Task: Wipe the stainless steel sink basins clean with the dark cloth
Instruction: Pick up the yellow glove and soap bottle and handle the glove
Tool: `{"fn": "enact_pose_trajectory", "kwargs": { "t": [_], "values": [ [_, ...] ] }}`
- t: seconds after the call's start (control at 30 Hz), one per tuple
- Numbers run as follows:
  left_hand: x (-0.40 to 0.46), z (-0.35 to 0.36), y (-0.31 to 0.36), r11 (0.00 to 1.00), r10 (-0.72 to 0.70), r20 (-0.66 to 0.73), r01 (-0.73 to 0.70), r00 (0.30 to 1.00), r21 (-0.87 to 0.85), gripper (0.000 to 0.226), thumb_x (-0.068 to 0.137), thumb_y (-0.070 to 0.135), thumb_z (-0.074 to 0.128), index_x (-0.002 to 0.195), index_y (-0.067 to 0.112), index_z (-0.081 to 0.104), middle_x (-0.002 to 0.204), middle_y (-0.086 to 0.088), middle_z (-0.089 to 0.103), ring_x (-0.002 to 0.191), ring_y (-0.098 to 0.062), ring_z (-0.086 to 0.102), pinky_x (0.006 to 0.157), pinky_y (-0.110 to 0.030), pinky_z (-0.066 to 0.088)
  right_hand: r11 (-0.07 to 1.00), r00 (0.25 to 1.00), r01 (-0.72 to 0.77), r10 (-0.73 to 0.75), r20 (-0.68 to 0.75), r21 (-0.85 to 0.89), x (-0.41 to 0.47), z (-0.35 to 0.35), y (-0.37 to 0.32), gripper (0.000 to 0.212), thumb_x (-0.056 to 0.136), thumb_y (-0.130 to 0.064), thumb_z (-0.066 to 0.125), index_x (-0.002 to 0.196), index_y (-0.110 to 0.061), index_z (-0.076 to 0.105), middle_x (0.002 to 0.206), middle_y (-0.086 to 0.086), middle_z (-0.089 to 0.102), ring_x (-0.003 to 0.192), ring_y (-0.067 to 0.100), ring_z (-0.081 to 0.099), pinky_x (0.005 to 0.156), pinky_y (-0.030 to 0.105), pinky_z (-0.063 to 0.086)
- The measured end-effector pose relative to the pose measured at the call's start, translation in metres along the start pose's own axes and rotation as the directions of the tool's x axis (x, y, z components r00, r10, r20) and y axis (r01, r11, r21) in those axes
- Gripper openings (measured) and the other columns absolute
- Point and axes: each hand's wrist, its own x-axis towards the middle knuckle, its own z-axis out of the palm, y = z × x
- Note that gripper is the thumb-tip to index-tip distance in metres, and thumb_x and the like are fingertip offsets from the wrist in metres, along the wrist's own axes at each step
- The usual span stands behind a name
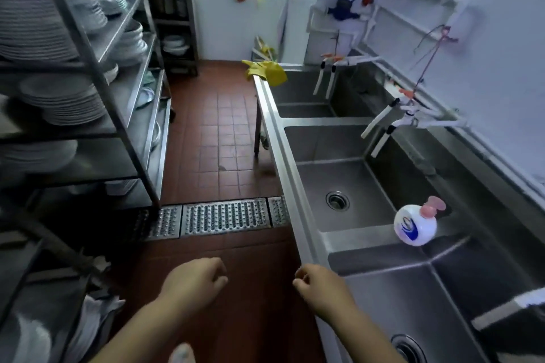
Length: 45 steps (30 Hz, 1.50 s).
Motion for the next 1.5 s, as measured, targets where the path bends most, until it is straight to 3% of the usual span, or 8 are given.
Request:
{"fn": "enact_pose_trajectory", "kwargs": {
  "t": [0.23,0.37,0.47,0.57,0.8,1.23,1.37,1.5],
  "values": [
    [0.122,-0.047,-0.078,0.994,-0.045,0.007,0.046,0.999,-0.1,0.009,0.087,0.044,0.054,0.094,0.04,0.058,0.097,0.016,0.065,0.095,-0.004,0.061,0.076,-0.023,0.046,0.998,0.999,0.021,-0.019,0.033,-0.064,0.14,-0.015,-0.068,0.025,0.092,-0.038,0.048,0.11,-0.027,0.061,0.11,-0.004,0.064,0.102,0.017,0.058,0.083,0.029,0.047],
    [0.203,-0.095,-0.124,0.995,-0.034,-0.005,0.034,0.999,-0.094,0.01,0.089,0.044,0.052,0.095,0.037,0.058,0.1,0.015,0.066,0.094,-0.005,0.06,0.079,-0.025,0.048,0.998,1.0,0.006,-0.005,0.015,-0.067,0.224,-0.036,-0.125,0.024,0.091,-0.038,0.049,0.108,-0.027,0.062,0.112,-0.004,0.064,0.104,0.017,0.058,0.084,0.029,0.047],
    [0.26,-0.135,-0.151,0.998,-0.022,-0.023,0.021,0.999,-0.06,0.005,0.091,0.043,0.05,0.088,0.039,0.052,0.098,0.015,0.067,0.092,-0.006,0.061,0.073,-0.024,0.046,0.999,1.0,-0.018,0.017,-0.017,-0.044,0.278,-0.052,-0.162,0.025,0.091,-0.038,0.049,0.107,-0.024,0.063,0.111,-0.002,0.065,0.103,0.019,0.059,0.083,0.03,0.048],
    [0.314,-0.163,-0.168,0.999,-0.002,-0.026,0.001,1.0,-0.052,0.014,0.092,0.043,0.047,0.098,0.036,0.057,0.098,0.013,0.067,0.091,-0.007,0.061,0.071,-0.025,0.044,0.999,0.999,-0.046,0.046,-0.026,-0.008,0.323,-0.067,-0.184,0.025,0.091,-0.037,0.049,0.107,-0.024,0.063,0.109,-0.002,0.066,0.1,0.018,0.06,0.081,0.029,0.048],
    [0.445,-0.197,-0.164,0.994,0.102,-0.008,-0.102,0.995,0.034,0.025,0.089,0.044,0.046,0.107,0.033,0.057,0.107,0.013,0.064,0.102,-0.009,0.058,0.079,-0.025,0.044,0.983,0.983,-0.151,0.161,-0.093,0.1,0.435,-0.113,-0.181,0.022,0.088,-0.037,0.052,0.102,-0.026,0.065,0.105,-0.003,0.068,0.099,0.016,0.061,0.079,0.026,0.047],
    [0.706,-0.285,-0.129,0.986,0.147,-0.105,-0.137,0.984,0.093,0.025,0.087,0.046,0.047,0.104,0.031,0.057,0.104,0.011,0.064,0.1,-0.01,0.059,0.075,-0.026,0.042,0.962,0.972,-0.178,0.205,-0.116,0.207,0.669,-0.23,-0.164,0.019,0.087,-0.038,0.048,0.098,-0.032,0.063,0.101,-0.011,0.067,0.093,0.013,0.06,0.073,0.025,0.045],
    [0.762,-0.295,-0.122,0.985,0.149,-0.066,-0.142,0.987,0.1,0.025,0.087,0.045,0.047,0.105,0.033,0.058,0.106,0.013,0.064,0.101,-0.009,0.059,0.077,-0.024,0.042,0.916,0.968,-0.189,0.235,-0.092,0.355,0.713,-0.256,-0.157,0.012,0.086,-0.033,0.054,0.089,-0.033,0.065,0.094,-0.011,0.067,0.089,0.008,0.06,0.078,0.027,0.049],
    [0.828,-0.303,-0.112,0.97,0.201,0.008,-0.2,0.98,0.135,0.025,0.088,0.044,0.046,0.106,0.032,0.058,0.109,0.011,0.065,0.103,-0.012,0.059,0.078,-0.025,0.043,0.893,0.955,-0.231,0.284,-0.086,0.386,0.758,-0.273,-0.147,0.012,0.086,-0.03,0.056,0.09,-0.03,0.067,0.093,-0.011,0.067,0.089,0.009,0.06,0.081,0.028,0.05]
  ]
}}
